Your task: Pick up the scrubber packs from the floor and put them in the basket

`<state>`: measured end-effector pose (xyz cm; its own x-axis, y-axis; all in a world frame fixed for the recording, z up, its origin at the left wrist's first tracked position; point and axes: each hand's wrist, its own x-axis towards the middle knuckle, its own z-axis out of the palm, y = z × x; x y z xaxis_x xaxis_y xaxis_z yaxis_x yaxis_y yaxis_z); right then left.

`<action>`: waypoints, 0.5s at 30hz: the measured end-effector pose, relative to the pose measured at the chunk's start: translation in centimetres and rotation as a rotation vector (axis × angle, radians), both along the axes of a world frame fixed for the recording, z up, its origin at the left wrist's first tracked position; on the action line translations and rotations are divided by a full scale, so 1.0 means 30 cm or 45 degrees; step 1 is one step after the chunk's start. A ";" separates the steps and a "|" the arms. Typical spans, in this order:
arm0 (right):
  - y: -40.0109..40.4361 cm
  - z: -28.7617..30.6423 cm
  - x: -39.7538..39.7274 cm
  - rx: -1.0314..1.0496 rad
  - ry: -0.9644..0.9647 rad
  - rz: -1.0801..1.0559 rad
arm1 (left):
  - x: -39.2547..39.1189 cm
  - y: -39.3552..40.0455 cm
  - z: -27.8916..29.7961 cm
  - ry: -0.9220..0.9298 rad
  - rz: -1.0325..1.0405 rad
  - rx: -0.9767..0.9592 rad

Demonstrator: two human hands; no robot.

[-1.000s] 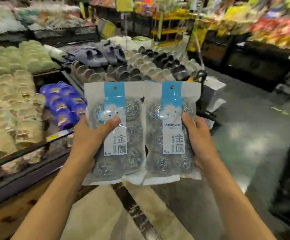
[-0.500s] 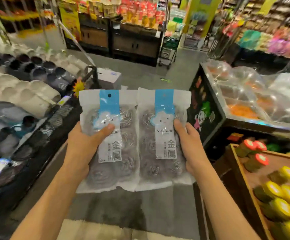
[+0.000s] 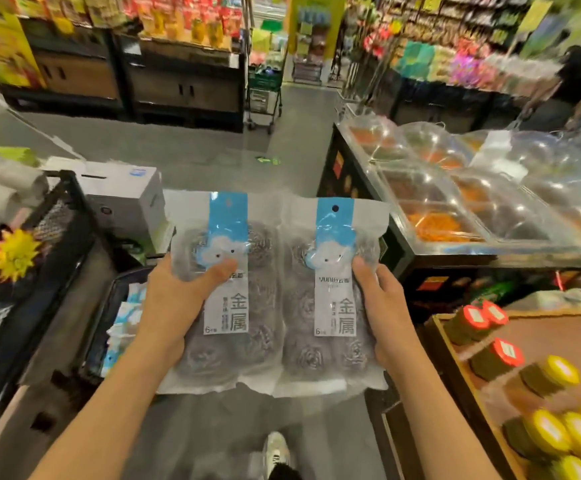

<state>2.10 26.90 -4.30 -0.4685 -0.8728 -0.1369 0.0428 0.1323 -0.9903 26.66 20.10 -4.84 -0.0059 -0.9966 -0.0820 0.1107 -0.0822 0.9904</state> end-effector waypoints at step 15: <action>-0.972 -0.060 -0.120 0.064 0.055 0.384 | -0.070 -0.737 -0.054 0.045 0.413 0.084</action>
<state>-1.51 -2.25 -6.10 -0.1958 -0.9660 -0.1687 -0.0475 0.1812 -0.9823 24.55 -2.02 -6.46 0.3067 -0.9396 -0.1518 0.1754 -0.1009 0.9793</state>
